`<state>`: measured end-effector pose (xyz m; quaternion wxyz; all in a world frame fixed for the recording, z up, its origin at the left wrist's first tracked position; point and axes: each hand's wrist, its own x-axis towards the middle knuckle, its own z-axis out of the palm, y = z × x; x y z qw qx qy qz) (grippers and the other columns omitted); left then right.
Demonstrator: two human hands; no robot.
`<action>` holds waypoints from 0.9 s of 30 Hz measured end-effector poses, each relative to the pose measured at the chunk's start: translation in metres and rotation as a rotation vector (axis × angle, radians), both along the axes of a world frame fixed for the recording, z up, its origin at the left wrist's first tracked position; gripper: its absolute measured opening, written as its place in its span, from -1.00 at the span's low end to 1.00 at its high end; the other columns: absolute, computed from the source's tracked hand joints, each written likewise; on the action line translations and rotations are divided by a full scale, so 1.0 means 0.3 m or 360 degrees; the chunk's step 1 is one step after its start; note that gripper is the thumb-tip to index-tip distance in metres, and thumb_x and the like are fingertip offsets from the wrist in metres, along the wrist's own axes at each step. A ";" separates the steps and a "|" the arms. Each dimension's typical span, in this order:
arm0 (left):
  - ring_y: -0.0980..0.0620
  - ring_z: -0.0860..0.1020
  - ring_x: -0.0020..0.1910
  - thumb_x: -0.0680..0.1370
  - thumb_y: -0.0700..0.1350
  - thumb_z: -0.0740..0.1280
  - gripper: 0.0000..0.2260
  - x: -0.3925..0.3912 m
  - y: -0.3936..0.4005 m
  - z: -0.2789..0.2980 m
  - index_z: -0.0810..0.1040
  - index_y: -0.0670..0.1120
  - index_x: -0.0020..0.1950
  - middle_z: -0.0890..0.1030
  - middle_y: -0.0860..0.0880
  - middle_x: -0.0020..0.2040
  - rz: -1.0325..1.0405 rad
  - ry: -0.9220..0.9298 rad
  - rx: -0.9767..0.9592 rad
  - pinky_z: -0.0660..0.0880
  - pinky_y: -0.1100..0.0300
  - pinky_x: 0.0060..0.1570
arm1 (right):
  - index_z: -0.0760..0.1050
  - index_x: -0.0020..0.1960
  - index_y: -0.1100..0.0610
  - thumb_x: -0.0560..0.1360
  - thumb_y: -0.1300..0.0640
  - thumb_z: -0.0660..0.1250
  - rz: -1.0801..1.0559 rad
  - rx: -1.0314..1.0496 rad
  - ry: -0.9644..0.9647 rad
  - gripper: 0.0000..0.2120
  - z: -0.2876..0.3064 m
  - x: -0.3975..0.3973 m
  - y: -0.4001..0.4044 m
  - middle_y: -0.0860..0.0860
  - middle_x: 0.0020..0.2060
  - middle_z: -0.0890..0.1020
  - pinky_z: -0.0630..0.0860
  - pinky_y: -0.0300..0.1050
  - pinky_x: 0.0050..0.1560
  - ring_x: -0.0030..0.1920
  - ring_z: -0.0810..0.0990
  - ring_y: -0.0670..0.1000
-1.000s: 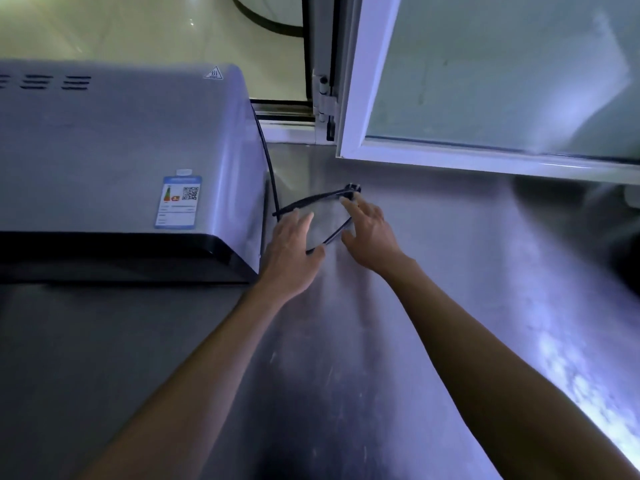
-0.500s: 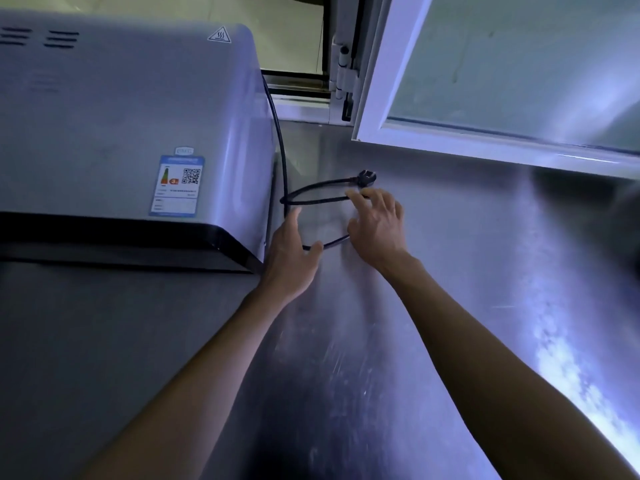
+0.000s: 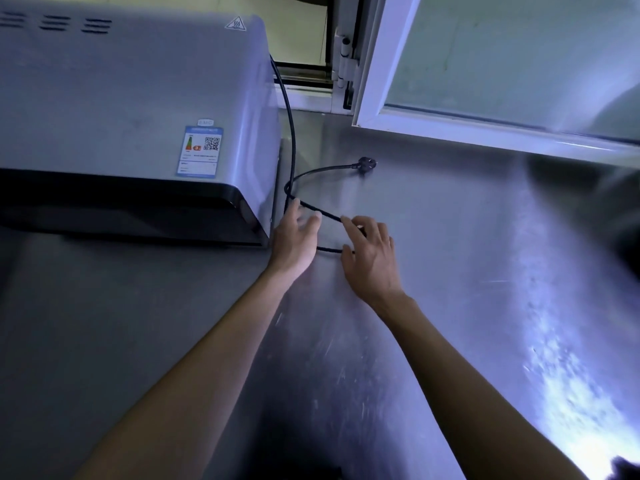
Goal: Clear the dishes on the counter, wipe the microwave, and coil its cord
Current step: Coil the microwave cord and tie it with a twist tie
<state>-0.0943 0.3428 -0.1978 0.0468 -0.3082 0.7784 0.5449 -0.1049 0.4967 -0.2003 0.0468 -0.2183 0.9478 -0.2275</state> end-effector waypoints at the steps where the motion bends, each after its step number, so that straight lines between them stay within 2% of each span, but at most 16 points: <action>1: 0.04 0.48 0.35 0.62 0.03 0.26 -0.51 0.004 0.006 -0.001 0.28 -0.07 0.52 0.50 -0.05 0.39 0.0008 -0.0007 -0.0008 0.36 0.17 0.26 | 0.41 0.45 0.16 0.52 0.31 0.28 0.0005 -0.0033 -0.0001 -0.51 0.001 0.028 0.001 0.15 0.26 0.50 0.45 0.14 0.09 0.18 0.45 0.24; 4: 0.03 0.50 0.32 0.57 0.07 0.32 -0.42 0.018 0.013 -0.010 0.26 -0.05 0.54 0.53 -0.04 0.33 0.0059 -0.0043 -0.0062 0.42 0.04 0.32 | 0.44 0.43 0.18 0.52 0.37 0.25 0.0050 -0.0131 -0.0010 -0.51 -0.003 0.093 0.002 0.15 0.25 0.53 0.50 0.14 0.08 0.14 0.47 0.23; 6: -0.01 0.52 0.27 0.53 0.07 0.35 -0.45 0.025 0.013 -0.015 0.34 -0.07 0.48 0.55 -0.01 0.18 0.0076 -0.0031 -0.0137 0.45 0.04 0.26 | 0.45 0.42 0.21 0.52 0.40 0.23 0.0083 -0.0185 -0.0024 -0.53 -0.008 0.113 0.003 0.15 0.26 0.54 0.52 0.16 0.07 0.14 0.48 0.22; 8: 0.00 0.54 0.09 0.51 0.03 0.38 -0.69 0.025 0.011 -0.025 0.49 0.07 0.24 0.49 0.13 -0.03 0.0102 0.0004 -0.0207 0.50 0.01 0.19 | 0.46 0.40 0.24 0.52 0.43 0.22 0.0091 -0.0251 -0.0019 -0.54 -0.014 0.114 0.004 0.15 0.25 0.55 0.53 0.16 0.07 0.13 0.49 0.22; 9: 0.01 0.52 0.02 0.50 0.01 0.39 -0.78 0.023 0.011 -0.023 0.47 0.17 0.10 0.45 0.17 -0.09 0.0106 0.0027 -0.0231 0.51 -0.05 0.17 | 0.48 0.39 0.25 0.51 0.44 0.22 0.0088 -0.0286 -0.0009 -0.55 -0.017 0.112 0.005 0.15 0.25 0.56 0.54 0.15 0.06 0.12 0.49 0.22; 10: 0.01 0.52 0.02 0.49 -0.01 0.40 -0.78 0.020 0.012 -0.021 0.47 0.17 0.10 0.47 0.16 -0.08 0.0109 0.0036 -0.0239 0.51 -0.09 0.18 | 0.49 0.37 0.26 0.51 0.46 0.22 0.0084 -0.0316 0.0005 -0.55 -0.019 0.110 0.005 0.15 0.24 0.57 0.54 0.14 0.05 0.11 0.50 0.22; 11: -0.02 0.53 0.10 0.50 -0.01 0.40 -0.69 0.016 0.015 -0.019 0.48 0.06 0.23 0.53 0.09 0.03 0.0109 0.0025 -0.0228 0.49 -0.09 0.21 | 0.49 0.36 0.27 0.50 0.47 0.22 0.0082 -0.0340 0.0019 -0.56 -0.020 0.106 0.004 0.15 0.23 0.58 0.54 0.13 0.05 0.10 0.50 0.22; 12: -0.03 0.52 0.21 0.51 -0.01 0.40 -0.52 0.010 0.016 -0.015 0.41 -0.05 0.40 0.54 0.00 0.18 0.0107 0.0005 -0.0213 0.47 -0.07 0.26 | 0.50 0.35 0.28 0.50 0.47 0.23 0.0081 -0.0357 0.0030 -0.56 -0.021 0.102 0.003 0.15 0.23 0.59 0.55 0.11 0.06 0.10 0.51 0.21; 14: -0.04 0.49 0.30 0.51 0.00 0.39 -0.38 -0.003 0.017 -0.014 0.28 -0.12 0.52 0.49 -0.08 0.33 0.0117 -0.0023 -0.0221 0.46 -0.05 0.29 | 0.52 0.34 0.29 0.51 0.47 0.24 0.0081 -0.0390 0.0039 -0.59 -0.023 0.096 0.001 0.15 0.24 0.60 0.55 0.07 0.08 0.10 0.52 0.21; 18: -0.02 0.51 0.24 0.50 -0.07 0.38 -0.48 -0.013 0.020 -0.015 0.35 -0.11 0.43 0.52 -0.06 0.27 0.0139 0.0006 -0.0290 0.51 -0.06 0.21 | 0.58 0.26 0.27 0.54 0.43 0.27 0.0054 -0.0512 0.0001 -0.67 -0.040 0.069 0.014 0.13 0.20 0.63 0.54 -0.02 0.12 0.12 0.57 0.19; 20: -0.01 0.49 0.29 0.50 -0.12 0.38 -0.45 -0.016 0.015 -0.028 0.32 -0.11 0.46 0.51 -0.05 0.32 0.0138 -0.0005 -0.0323 0.50 -0.05 0.24 | 0.60 0.25 0.25 0.55 0.40 0.28 -0.0026 -0.0533 -0.0054 -0.70 -0.051 0.030 0.022 0.13 0.21 0.63 0.52 -0.04 0.19 0.17 0.57 0.19; 24: -0.05 0.45 0.36 0.51 -0.22 0.36 -0.38 -0.008 0.015 -0.049 0.25 -0.12 0.54 0.41 -0.10 0.43 0.0061 0.0007 -0.0398 0.47 -0.05 0.29 | 0.58 0.26 0.26 0.55 0.38 0.28 -0.0128 -0.0441 -0.0119 -0.69 -0.068 -0.108 0.003 0.20 0.25 0.59 0.50 0.08 0.22 0.23 0.53 0.25; 27: 0.02 0.49 0.23 0.50 -0.27 0.32 -0.36 0.000 0.019 -0.051 0.23 -0.09 0.56 0.41 -0.04 0.39 0.0074 0.0030 -0.0397 0.49 0.01 0.25 | 0.55 0.31 0.27 0.53 0.38 0.25 -0.0019 -0.0274 -0.0124 -0.64 -0.075 -0.235 -0.054 0.20 0.30 0.56 0.47 0.20 0.25 0.27 0.50 0.28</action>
